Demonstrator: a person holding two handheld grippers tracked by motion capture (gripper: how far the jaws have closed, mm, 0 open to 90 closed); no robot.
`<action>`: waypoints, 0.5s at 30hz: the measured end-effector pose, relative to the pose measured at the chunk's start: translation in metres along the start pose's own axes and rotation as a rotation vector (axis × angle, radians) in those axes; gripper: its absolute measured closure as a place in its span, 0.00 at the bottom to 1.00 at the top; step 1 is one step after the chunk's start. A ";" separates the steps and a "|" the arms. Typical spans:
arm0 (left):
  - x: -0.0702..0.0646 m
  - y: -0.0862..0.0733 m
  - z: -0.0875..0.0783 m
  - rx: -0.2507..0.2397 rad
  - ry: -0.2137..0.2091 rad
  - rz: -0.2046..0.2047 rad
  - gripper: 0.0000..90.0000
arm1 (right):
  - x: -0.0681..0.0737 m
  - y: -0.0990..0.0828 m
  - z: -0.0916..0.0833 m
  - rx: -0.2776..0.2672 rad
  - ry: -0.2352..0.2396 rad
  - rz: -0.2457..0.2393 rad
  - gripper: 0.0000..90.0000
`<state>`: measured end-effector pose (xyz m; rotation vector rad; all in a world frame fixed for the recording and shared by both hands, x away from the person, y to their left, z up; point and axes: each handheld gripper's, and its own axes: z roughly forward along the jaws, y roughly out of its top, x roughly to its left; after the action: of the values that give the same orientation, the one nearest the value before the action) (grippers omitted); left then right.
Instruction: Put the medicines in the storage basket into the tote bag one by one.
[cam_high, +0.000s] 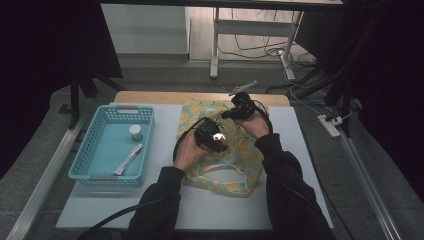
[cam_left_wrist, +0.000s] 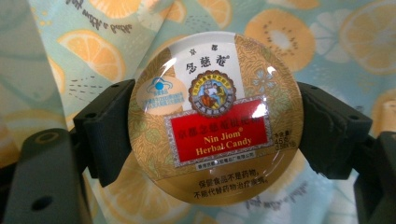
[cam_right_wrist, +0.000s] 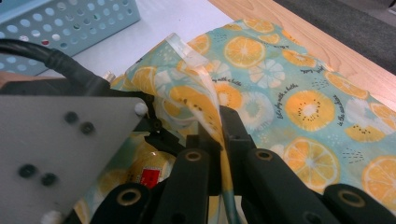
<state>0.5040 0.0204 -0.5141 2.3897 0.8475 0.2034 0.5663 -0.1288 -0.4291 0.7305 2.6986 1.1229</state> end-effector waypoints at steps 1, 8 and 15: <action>0.000 0.000 0.002 -0.001 0.009 -0.005 0.22 | 0.000 0.000 0.001 0.000 0.000 0.000 0.99; 0.004 -0.001 0.010 -0.013 0.024 -0.029 0.22 | 0.000 -0.001 0.003 0.005 0.000 0.000 0.99; 0.004 -0.003 0.004 -0.033 0.013 -0.035 0.18 | -0.001 -0.002 0.003 0.000 -0.004 0.003 0.99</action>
<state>0.5066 0.0227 -0.5193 2.3434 0.8852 0.2180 0.5676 -0.1288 -0.4330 0.7357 2.6952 1.1207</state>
